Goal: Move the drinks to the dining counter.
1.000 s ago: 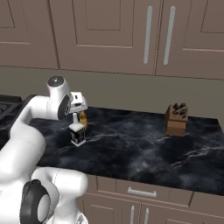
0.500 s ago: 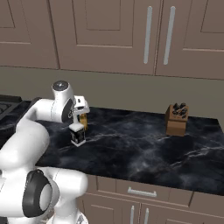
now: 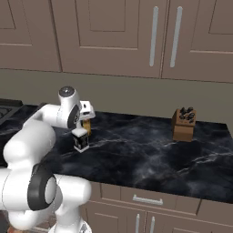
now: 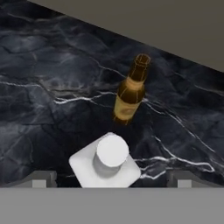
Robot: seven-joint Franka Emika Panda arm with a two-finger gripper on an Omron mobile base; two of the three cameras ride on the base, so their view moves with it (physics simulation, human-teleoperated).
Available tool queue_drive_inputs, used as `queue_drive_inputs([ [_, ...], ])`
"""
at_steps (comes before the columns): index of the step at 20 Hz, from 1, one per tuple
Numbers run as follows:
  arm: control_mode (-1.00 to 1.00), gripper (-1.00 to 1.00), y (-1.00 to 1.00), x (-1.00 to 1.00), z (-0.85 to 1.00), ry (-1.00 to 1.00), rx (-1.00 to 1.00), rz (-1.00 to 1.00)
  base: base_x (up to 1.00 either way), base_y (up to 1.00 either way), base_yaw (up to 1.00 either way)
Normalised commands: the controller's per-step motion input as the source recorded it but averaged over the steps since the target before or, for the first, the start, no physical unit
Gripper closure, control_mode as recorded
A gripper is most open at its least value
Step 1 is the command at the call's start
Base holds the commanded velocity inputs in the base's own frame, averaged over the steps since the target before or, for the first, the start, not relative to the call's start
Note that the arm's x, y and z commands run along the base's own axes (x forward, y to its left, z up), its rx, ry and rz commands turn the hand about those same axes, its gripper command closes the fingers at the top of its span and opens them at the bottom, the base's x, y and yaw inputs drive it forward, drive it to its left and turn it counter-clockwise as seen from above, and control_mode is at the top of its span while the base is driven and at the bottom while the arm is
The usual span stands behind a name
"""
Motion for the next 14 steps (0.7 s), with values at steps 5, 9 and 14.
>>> queue_drive_inputs([
  [5,-1.00,-1.00,0.02,0.20,-0.17,0.00,0.02,0.00,0.00,0.00,0.00],
  [9,-1.00,-1.00,0.11,0.15,-0.22,0.00,0.08,0.00,0.00,0.00,0.00],
  [14,-1.00,-1.00,0.15,0.22,-0.20,0.00,0.04,0.00,0.00,0.00,0.00],
])
